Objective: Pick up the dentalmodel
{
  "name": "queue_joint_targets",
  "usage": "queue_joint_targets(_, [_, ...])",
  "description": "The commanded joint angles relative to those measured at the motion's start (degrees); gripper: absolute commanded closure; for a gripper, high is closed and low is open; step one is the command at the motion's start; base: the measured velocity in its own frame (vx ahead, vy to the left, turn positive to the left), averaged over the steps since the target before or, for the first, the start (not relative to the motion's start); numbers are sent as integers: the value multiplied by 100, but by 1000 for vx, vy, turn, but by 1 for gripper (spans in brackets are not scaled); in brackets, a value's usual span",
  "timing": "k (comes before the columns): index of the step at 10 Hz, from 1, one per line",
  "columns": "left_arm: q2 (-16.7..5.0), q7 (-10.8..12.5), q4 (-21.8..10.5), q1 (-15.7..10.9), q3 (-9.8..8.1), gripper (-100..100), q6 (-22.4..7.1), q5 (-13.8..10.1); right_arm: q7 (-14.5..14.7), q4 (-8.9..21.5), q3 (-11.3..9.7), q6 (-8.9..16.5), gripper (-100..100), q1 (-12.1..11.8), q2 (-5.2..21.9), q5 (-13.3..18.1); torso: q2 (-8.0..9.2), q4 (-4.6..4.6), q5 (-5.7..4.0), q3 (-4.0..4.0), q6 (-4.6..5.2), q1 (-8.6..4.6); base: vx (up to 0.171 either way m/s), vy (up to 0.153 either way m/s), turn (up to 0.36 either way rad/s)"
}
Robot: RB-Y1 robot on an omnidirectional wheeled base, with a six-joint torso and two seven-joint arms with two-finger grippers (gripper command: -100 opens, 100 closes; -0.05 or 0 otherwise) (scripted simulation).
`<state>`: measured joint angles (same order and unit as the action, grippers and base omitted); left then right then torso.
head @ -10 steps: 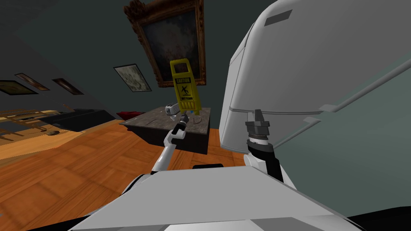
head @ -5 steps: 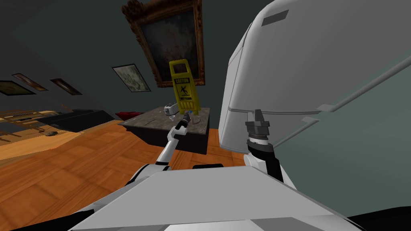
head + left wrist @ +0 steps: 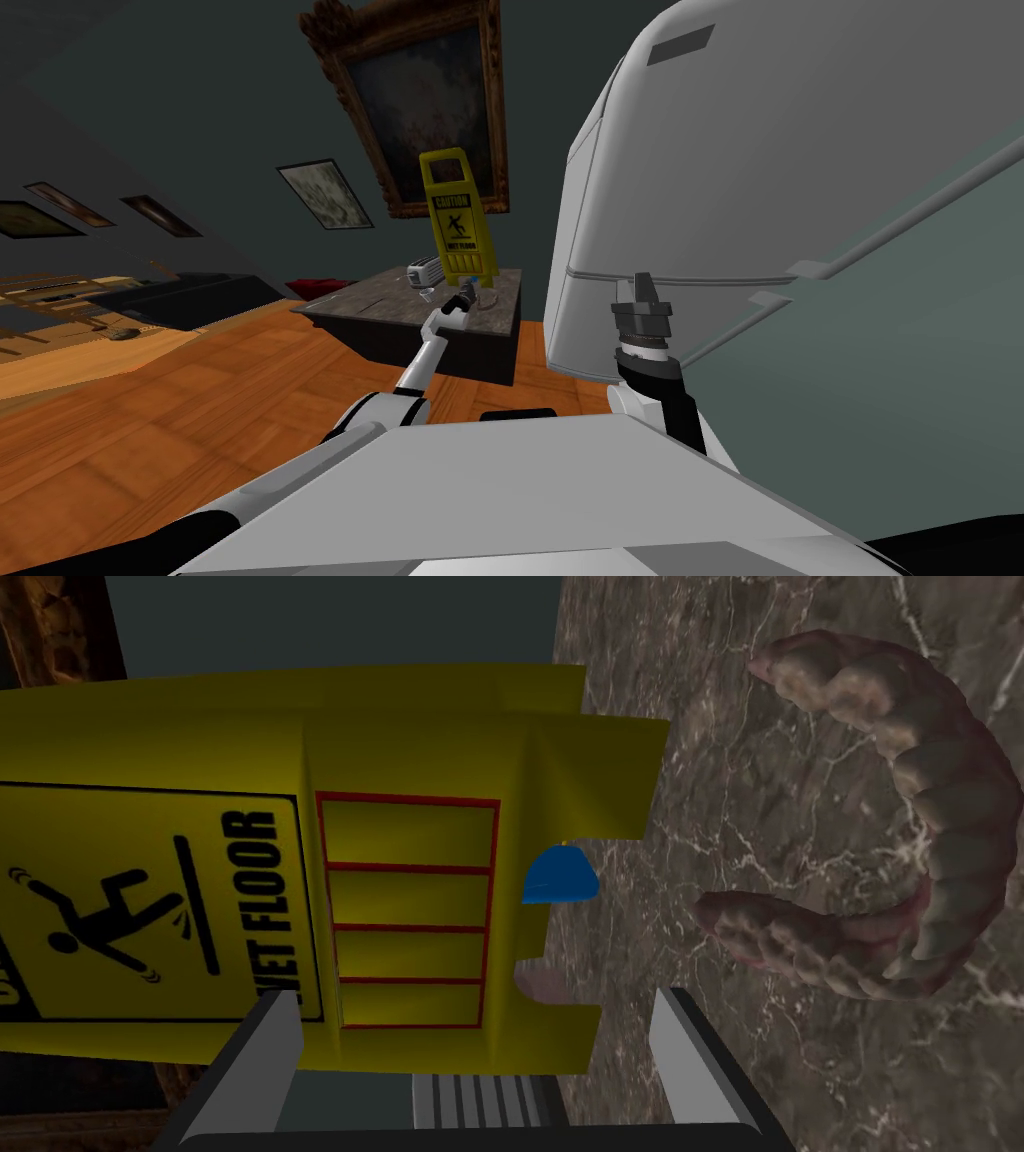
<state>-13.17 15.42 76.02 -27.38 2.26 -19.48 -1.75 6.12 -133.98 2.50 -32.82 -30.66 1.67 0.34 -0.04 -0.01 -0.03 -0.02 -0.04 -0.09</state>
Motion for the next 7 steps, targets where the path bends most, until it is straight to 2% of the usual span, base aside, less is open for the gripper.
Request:
queue_joint_targets(1, [12, 26, -286, -286, 4, -100, -286, 11, 0, 0, 0, 0, 0, 0, 0, 0, 0, 0, 0, 0, 0, 0, 10, -40, 0])
queue_joint_targets(2, [12, 26, -420, -404, 4, -100, -463, 11, 0, 0, 0, 0, 0, 0, 0, 0, -1, 0, -1, -1, 1, -6, 4, -33, 0])
queue_joint_targets(3, [12, 26, -507, -404, 4, -100, -478, 11, 0, 0, 0, 0, 0, 0, 0, 0, 0, 0, -1, 0, 1, -4, -2, -13, -2])
queue_joint_targets(4, [11, 45, -704, -646, 11, -100, -728, 6, 0, 0, 0, 0, 0, 0, 0, 0, 3, 0, 1, 1, -1, 4, 4, -17, 3])
queue_joint_targets(5, [11, 45, -871, -704, 11, -100, -847, 6, 0, 0, 0, 0, 0, 0, 0, 0, 1, 1, 1, 1, 1, 3, 8, -21, -2])
queue_joint_targets(6, [14, 59, -1051, -916, 16, -100, -1007, 2, 0, 0, 0, 0, 0, 0, 0, 0, 0, 0, 0, 0, 0, 2, 9, -35, 3])
queue_joint_targets(7, [14, 59, -1220, -991, 16, -100, -1173, 2, 0, 0, 0, 0, 0, 0, 0, 0, -1, 0, -1, 0, 0, -3, 5, -30, 3])
